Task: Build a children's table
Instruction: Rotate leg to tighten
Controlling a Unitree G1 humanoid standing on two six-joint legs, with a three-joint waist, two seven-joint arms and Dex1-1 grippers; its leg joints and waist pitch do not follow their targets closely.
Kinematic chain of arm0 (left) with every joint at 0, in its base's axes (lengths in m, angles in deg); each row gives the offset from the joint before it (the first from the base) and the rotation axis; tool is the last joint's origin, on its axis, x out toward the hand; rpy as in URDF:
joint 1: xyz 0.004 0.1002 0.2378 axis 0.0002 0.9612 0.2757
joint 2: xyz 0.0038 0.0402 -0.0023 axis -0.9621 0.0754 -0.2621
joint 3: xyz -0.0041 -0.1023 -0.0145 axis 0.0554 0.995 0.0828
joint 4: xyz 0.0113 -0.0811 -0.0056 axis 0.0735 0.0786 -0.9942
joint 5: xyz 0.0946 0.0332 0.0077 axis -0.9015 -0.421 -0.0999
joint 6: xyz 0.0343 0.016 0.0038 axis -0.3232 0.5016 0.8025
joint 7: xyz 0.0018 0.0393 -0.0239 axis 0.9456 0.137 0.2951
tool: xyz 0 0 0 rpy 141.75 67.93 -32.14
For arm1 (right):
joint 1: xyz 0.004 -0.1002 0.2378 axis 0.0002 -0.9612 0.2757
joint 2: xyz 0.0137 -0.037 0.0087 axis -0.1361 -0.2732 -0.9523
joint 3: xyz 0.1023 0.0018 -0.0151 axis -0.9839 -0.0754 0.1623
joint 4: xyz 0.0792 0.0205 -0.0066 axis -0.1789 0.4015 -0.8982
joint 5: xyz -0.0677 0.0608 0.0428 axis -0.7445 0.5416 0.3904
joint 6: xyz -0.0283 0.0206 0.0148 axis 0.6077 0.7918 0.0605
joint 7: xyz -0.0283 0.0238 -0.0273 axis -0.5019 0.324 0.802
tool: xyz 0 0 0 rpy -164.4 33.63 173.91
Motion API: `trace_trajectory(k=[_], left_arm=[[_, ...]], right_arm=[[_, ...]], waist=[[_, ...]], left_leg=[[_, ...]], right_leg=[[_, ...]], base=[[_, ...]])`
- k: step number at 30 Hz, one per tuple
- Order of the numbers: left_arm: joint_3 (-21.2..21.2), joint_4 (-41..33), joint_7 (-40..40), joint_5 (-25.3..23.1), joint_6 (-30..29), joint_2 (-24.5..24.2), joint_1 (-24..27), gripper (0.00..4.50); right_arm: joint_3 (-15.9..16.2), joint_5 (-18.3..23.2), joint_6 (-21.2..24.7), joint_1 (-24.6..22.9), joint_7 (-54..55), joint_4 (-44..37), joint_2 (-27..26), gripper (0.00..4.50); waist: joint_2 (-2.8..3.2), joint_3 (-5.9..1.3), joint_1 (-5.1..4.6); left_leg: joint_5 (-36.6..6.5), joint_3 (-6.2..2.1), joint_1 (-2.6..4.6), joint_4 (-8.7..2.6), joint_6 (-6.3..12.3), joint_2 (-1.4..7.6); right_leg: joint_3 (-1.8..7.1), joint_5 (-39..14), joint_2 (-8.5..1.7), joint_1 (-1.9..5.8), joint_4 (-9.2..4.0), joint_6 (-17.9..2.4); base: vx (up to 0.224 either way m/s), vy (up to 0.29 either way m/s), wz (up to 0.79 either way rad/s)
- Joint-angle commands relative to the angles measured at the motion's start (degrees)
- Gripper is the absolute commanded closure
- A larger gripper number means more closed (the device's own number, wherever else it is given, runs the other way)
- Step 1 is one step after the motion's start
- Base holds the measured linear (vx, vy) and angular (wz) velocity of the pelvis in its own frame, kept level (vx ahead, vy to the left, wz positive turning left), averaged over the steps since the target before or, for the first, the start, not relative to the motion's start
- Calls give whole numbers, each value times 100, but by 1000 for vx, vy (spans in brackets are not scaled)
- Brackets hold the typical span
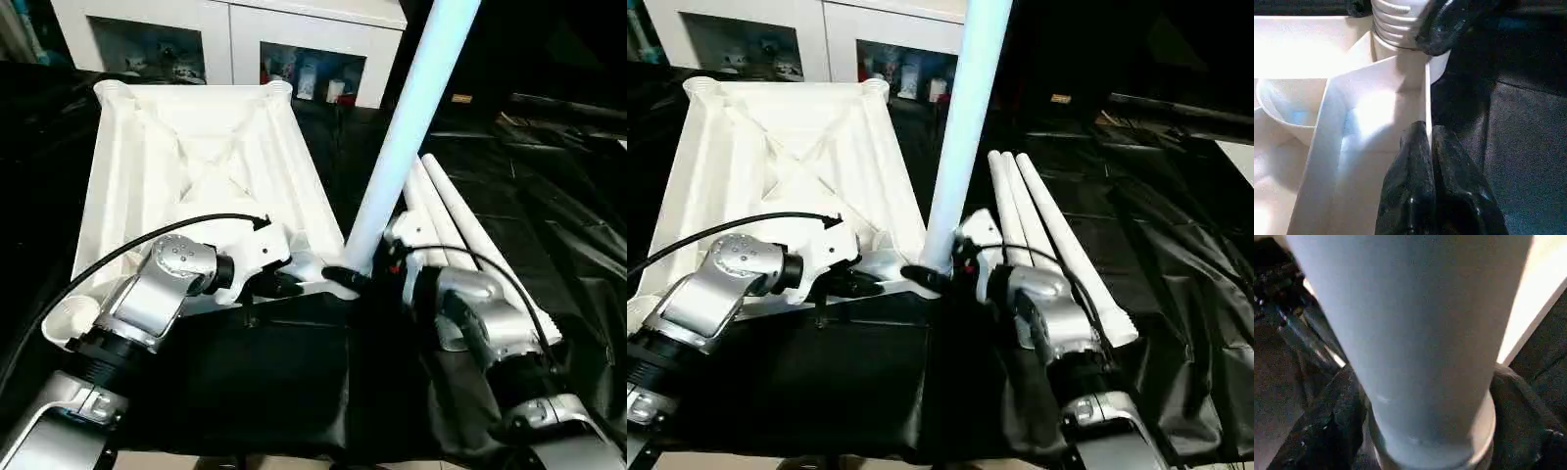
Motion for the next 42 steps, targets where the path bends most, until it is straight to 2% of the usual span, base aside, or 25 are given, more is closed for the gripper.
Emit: trace_trajectory(k=[1,5,10,12,14,15,17,19,21,22,24,26,30,31,33,34,37,39,42], left_arm=[[-219,-47,143,24,-78,22,151,450],[-205,-72,167,55,-94,13,175,450],[-210,-73,178,89,-110,25,183,450],[-186,7,25,61,-163,128,158,450],[-113,253,-515,-99,-262,380,47,450],[-113,253,-515,-99,-262,380,47,450],[-18,559,-1167,-260,-411,707,-99,450],[70,767,-1705,-337,-680,1043,-211,450],[95,914,-2090,-391,-891,1339,-296,450],[91,969,-2199,-402,-962,1454,-330,450],[130,1143,-2512,-427,-1109,1767,-443,450],[137,1222,-2622,-455,-1135,1874,-496,450],[146,1371,-2753,-525,-1108,1951,-591,450],[147,1374,-2755,-526,-1106,1949,-592,450],[125,1281,-2649,-547,-1058,1817,-550,450],[104,1198,-2521,-533,-973,1720,-500,450],[81,1119,-2345,-492,-879,1620,-446,450],[45,980,-2039,-414,-768,1443,-348,450],[35,748,-1473,-245,-624,1096,-172,450]], right_arm=[[22,-67,99,-57,-105,-139,56,136],[3,-32,154,-65,-115,-177,75,166],[-35,29,208,-75,-32,-164,50,169],[-136,-40,202,-36,384,24,-70,169],[-345,-124,161,58,1135,393,-302,169],[-345,-124,161,58,1135,393,-302,170],[-543,-193,87,155,1932,763,-561,170],[-659,-227,13,246,2537,1045,-809,170],[-729,-288,-46,373,3172,1306,-1048,171],[-746,-291,-85,434,3373,1409,-1155,171],[-762,-351,-183,640,3857,1703,-1452,171],[-745,-390,-229,709,3955,1796,-1558,171],[-722,-431,-417,804,3744,1956,-1732,171],[-723,-426,-422,804,3725,1956,-1734,115],[-798,-321,-469,800,3550,1917,-1675,101],[-771,-323,-498,781,3413,1869,-1592,101],[-707,-343,-507,753,3206,1803,-1484,62],[-572,-321,-443,645,2643,1557,-1257,62],[-348,-171,-160,364,1447,975,-729,62]], waist=[[56,-310,-7],[63,-303,-7],[59,-316,-6],[54,-318,-10],[57,-312,-17],[40,-292,-32],[43,-274,-55],[43,-262,-56],[52,-239,-79],[50,-263,-80],[45,-264,-90],[48,-267,-84],[17,-294,-56],[19,-296,-55],[19,-290,-50],[18,-293,-53],[16,-284,-69],[11,-282,-86],[11,-301,-58]], left_leg=[[-626,-151,170,-390,358,378],[-693,-152,178,-393,354,384],[-645,-153,183,-387,337,383],[-594,-151,184,-385,344,382],[-661,-148,183,-393,297,384],[-833,-156,185,-412,208,384],[-1272,-176,193,-442,-2,384],[-1567,-206,218,-462,-143,390],[-1827,-221,229,-483,-244,387],[-1891,-237,238,-486,-269,386],[-1918,-238,236,-492,-285,381],[-1928,-238,229,-492,-252,374],[-1596,-213,191,-474,-74,365],[-1567,-209,187,-473,-48,364],[-1576,-209,184,-477,-10,366],[-1585,-213,181,-482,-2,371],[-1611,-229,157,-496,9,375],[-1682,-228,164,-488,20,371],[-1371,-208,144,-469,189,371]], right_leg=[[276,-119,-444,234,-300,-1490],[276,-249,-447,228,-313,-1491],[274,-215,-444,233,-301,-1491],[273,-157,-443,231,-292,-1506],[276,-257,-447,220,-304,-1505],[282,-556,-461,208,-346,-1472],[294,-1349,-487,191,-433,-1300],[298,-1864,-507,166,-489,-1142],[306,-2247,-505,125,-531,-1006],[302,-2331,-509,128,-536,-923],[304,-2292,-495,112,-543,-840],[304,-2175,-485,113,-541,-797],[306,-1614,-469,151,-491,-817],[305,-1557,-465,155,-484,-828],[304,-1570,-466,157,-489,-835],[299,-1611,-468,158,-492,-839],[295,-1753,-474,169,-501,-828],[296,-1903,-480,166,-528,-826],[311,-1581,-480,206,-504,-895]], base=[[0,0,0],[0,0,0],[0,0,0],[0,0,0],[0,0,0],[0,0,0],[0,0,0],[0,0,0],[0,0,0],[0,0,0],[0,0,0],[0,0,0],[0,0,0],[0,0,0],[0,0,0],[0,0,0],[0,0,0],[0,0,0],[0,0,0]])
